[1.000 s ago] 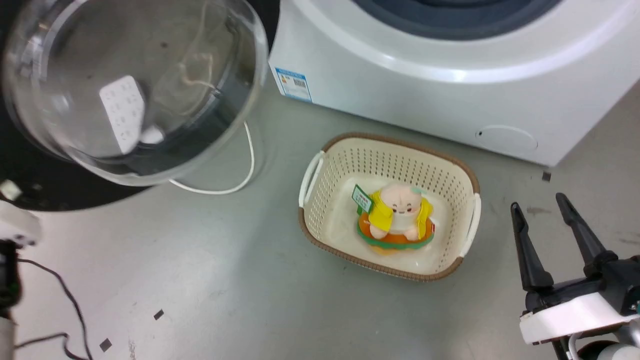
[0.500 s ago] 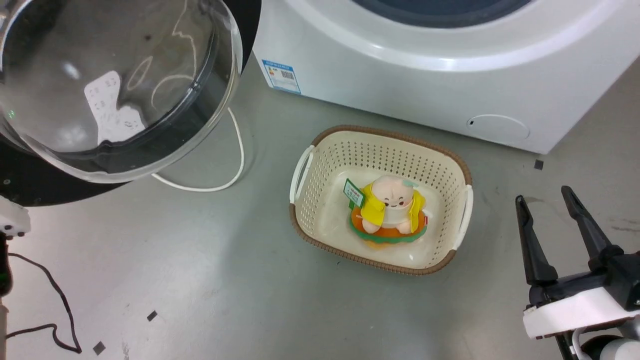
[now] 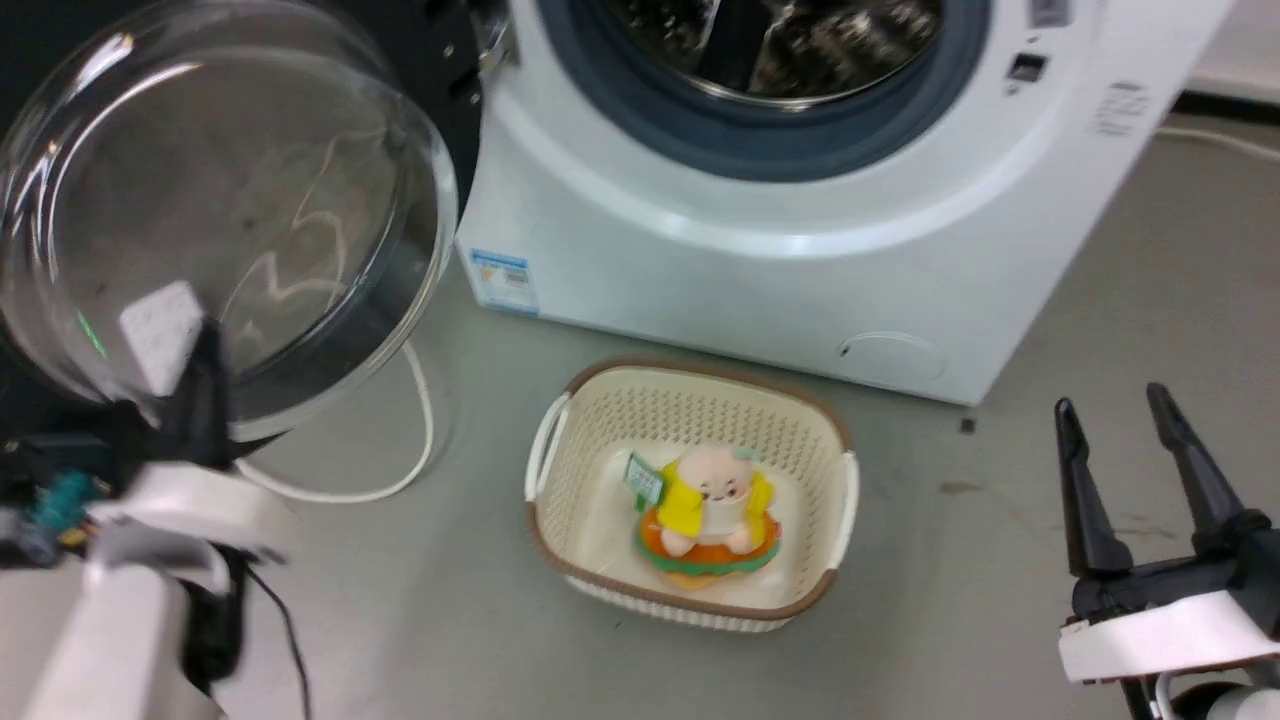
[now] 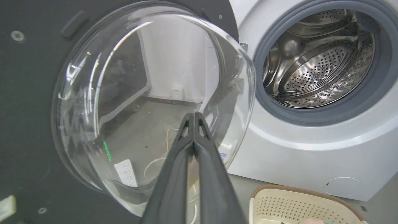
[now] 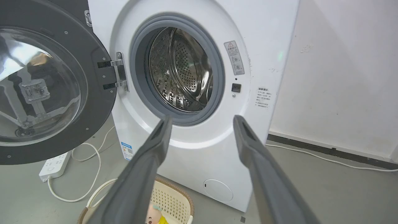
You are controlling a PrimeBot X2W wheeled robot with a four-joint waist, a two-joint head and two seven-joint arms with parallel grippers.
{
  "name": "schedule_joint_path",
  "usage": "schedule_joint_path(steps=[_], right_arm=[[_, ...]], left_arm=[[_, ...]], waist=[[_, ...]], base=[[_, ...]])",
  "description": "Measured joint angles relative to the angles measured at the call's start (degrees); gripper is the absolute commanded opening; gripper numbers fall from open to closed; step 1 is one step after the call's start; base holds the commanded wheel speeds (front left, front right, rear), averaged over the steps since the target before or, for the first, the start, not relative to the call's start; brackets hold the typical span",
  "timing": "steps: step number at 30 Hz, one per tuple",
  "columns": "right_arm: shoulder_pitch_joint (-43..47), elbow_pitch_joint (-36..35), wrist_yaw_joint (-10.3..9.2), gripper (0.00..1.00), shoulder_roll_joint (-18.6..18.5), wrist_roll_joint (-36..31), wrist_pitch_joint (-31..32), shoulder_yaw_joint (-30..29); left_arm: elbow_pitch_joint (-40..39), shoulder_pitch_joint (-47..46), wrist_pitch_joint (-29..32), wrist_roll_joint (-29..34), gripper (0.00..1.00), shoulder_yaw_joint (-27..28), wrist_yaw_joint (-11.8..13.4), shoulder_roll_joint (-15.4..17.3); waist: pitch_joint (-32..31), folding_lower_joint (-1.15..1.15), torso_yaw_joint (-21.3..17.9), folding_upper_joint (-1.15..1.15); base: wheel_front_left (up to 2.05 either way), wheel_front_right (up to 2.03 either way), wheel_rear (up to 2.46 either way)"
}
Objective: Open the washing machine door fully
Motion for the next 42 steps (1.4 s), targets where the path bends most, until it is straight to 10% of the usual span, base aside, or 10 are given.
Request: schedule_joint_path(steps=[20, 22, 42], right_arm=[[8.1, 3.1, 0.00, 1.00, 2.2, 0.7, -1.5, 0.4], [8.9, 3.8, 0.00, 1.00, 2.2, 1.0, -1.5, 0.4], [9.7, 7.4, 0.00, 1.00, 2.2, 1.9, -1.6, 1.1]], left_arm=[[-15.3, 20.6, 0.0, 6.5, 0.00, -11.1, 8.1, -8.9], [-15.2, 21.6, 0.0, 7.5, 0.96, -11.5, 8.8, -9.0], [-13.4, 23.3, -0.4, 8.4, 1.00, -12.1, 9.3, -9.7]], waist=[[-9.5, 0.00, -11.3, 0.00], [-9.7, 0.01, -11.8, 0.00], [-10.2, 0.01, -12.1, 0.00]], base=[[0.00, 0.00, 0.00], [0.00, 0.00, 0.00], [0.00, 0.00, 0.00]])
